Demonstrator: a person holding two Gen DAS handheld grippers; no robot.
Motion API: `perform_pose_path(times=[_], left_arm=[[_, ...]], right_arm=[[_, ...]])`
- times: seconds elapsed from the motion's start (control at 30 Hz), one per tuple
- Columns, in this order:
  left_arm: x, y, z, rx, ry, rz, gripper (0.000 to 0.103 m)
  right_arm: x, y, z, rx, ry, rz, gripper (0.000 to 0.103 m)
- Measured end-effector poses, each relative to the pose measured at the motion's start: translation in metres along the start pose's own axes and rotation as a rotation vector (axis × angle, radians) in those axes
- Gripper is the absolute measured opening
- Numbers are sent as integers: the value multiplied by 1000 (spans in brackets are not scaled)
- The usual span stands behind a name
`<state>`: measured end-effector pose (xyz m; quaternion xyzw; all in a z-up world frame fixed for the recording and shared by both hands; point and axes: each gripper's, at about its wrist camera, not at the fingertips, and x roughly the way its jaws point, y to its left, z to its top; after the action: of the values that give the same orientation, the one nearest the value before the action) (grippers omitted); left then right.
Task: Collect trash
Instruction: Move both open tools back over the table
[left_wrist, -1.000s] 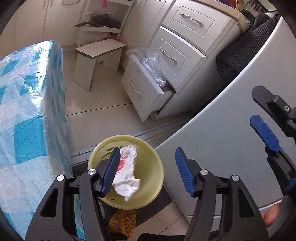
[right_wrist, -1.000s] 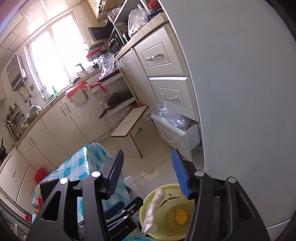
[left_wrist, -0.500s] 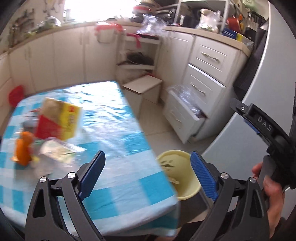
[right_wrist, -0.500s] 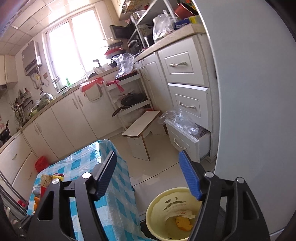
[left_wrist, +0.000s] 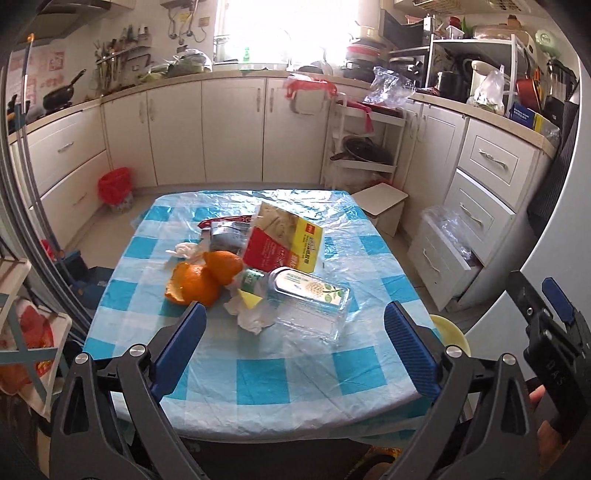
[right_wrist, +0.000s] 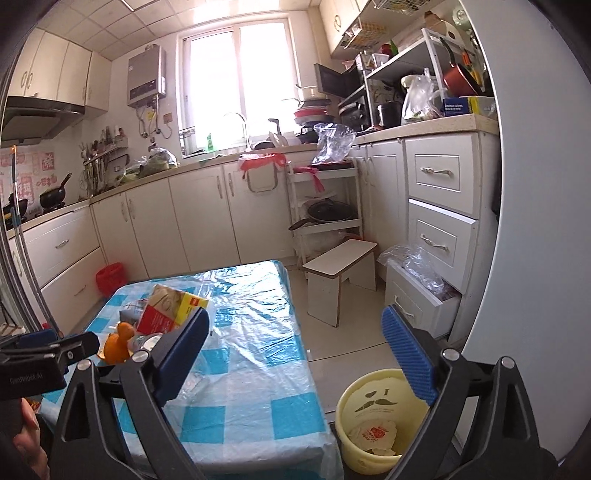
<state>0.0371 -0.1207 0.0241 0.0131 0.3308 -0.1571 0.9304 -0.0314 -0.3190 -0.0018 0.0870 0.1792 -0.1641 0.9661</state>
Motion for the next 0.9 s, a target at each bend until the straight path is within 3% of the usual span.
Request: perform_pose_path(times=[0.4,0.9], left_arm=[[-24,29,-6,-22,-41,34,95],[-23,33,-7,-34,-32,35,95]], right_arm=[[2,39,-13,-82,-6,38,93],[4,39,-17,-84,10,46,94]])
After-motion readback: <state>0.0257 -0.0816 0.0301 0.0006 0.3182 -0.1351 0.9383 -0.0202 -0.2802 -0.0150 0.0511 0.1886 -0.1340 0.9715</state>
